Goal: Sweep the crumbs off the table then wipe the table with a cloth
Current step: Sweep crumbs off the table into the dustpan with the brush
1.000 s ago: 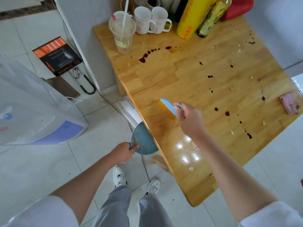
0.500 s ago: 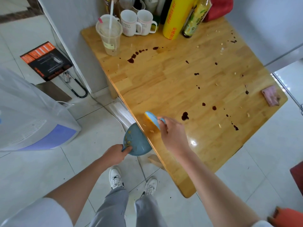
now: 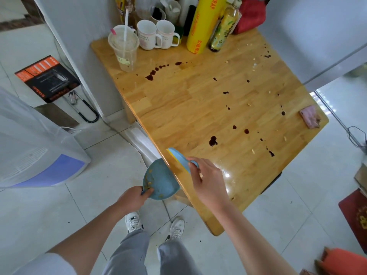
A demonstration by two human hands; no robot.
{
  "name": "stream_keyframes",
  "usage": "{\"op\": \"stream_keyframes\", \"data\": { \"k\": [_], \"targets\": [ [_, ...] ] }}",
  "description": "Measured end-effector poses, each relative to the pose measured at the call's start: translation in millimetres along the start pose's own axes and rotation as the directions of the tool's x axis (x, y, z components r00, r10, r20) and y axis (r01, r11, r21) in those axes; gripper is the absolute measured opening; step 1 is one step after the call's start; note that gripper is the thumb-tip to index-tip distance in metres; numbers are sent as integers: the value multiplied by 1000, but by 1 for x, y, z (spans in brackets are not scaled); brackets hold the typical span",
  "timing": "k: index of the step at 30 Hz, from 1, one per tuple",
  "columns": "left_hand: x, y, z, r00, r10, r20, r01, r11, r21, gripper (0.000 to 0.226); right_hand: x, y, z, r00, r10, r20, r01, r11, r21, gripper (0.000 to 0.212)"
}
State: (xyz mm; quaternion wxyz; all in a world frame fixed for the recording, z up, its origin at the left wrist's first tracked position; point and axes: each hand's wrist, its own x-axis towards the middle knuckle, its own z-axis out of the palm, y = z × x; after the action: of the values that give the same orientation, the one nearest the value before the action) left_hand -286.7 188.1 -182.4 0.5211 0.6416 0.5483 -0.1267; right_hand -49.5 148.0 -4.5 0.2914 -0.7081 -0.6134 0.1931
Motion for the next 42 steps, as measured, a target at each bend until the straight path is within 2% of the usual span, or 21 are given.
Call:
{"op": "stream_keyframes", "data": {
  "k": [7,10,14,20,25,31,35,39,42],
  "targets": [
    [-22,1,53,998,-55,9,56,998,-9,44,-21,82,-108,959,237,-157,-256,960,-112,20],
    [-30,10,76,997,-71,-14,71,997,-21,45,-13,129,-156,943,250,-218,-298,928,-222,21],
    [-39,28,104,988,-124,-93,115,989,-93,45,5,195,-190,943,247,-221,-299,923,-243,24],
    [-64,47,147,943,-247,-223,195,953,-231,51,31,237,-185,985,159,-64,-171,942,-290,31],
    [-81,47,168,925,-275,-261,191,933,-307,52,36,223,-160,989,139,47,-114,930,-349,30],
    [-85,48,188,928,-272,-254,178,924,-339,51,-15,159,-102,988,-55,143,81,980,-183,21],
    [-83,55,195,951,-237,-197,168,935,-313,50,-24,140,-87,967,-175,187,207,964,-166,19],
    [-86,56,196,954,-238,-185,170,931,-323,49,-5,144,-100,985,-83,149,112,974,-199,23],
    [-85,53,195,958,-228,-171,169,937,-305,49,-3,137,-94,957,-104,271,159,969,-189,27]
  ]
}}
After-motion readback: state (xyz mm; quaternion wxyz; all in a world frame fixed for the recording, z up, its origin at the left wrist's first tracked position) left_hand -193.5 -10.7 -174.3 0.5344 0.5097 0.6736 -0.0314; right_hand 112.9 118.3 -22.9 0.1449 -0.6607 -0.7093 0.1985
